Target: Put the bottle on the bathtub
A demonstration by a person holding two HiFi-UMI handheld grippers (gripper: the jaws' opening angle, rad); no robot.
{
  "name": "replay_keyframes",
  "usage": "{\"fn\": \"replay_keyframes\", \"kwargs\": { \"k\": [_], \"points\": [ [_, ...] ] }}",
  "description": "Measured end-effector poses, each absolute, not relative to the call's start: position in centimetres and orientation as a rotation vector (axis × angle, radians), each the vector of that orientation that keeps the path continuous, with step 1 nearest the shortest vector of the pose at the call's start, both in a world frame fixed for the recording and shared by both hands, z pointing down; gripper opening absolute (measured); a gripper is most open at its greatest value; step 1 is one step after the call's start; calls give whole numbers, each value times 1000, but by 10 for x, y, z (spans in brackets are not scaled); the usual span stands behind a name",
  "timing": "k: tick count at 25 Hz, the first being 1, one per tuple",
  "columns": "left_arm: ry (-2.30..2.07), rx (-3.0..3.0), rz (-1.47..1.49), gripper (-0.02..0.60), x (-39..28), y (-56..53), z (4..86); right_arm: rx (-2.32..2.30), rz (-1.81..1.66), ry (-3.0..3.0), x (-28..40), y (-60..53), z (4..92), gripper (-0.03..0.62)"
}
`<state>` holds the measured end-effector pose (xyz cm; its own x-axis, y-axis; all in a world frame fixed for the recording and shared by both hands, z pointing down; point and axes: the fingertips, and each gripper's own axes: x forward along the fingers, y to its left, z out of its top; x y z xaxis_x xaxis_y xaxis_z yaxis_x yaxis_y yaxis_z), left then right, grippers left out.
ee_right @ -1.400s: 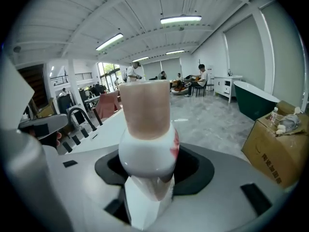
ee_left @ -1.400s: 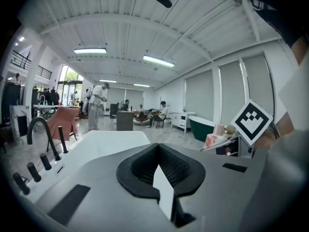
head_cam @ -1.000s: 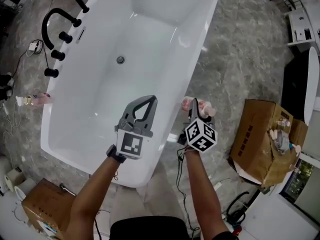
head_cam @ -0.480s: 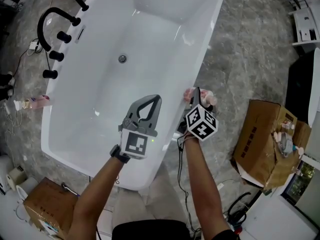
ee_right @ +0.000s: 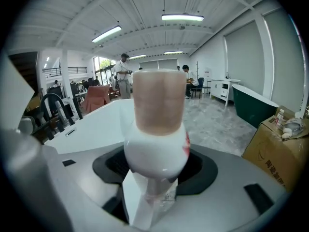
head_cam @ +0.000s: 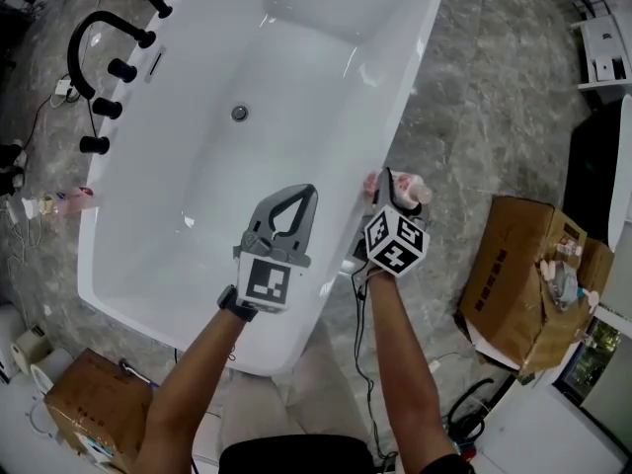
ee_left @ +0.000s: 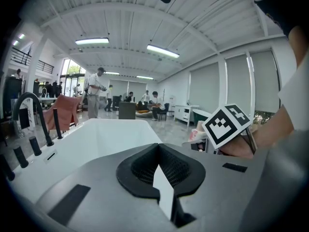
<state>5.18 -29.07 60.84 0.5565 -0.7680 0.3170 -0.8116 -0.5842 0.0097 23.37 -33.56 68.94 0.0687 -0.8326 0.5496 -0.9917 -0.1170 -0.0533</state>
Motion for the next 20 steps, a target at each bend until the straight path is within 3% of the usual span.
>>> {"fn": "replay_keyframes", "kwargs": {
  "k": [6,9,20],
  "points": [
    [-1335,2637,427,17,57,-286,610,2004,679,-1795,242,-334,695,284],
    [-1332,2637,425,17,60,-284,611,2003,707,-1769,246,-332,695,230],
    [-1338,2635,409,17,61,-276,607,1968,764,-1792,229,-322,692,224]
  ]
}}
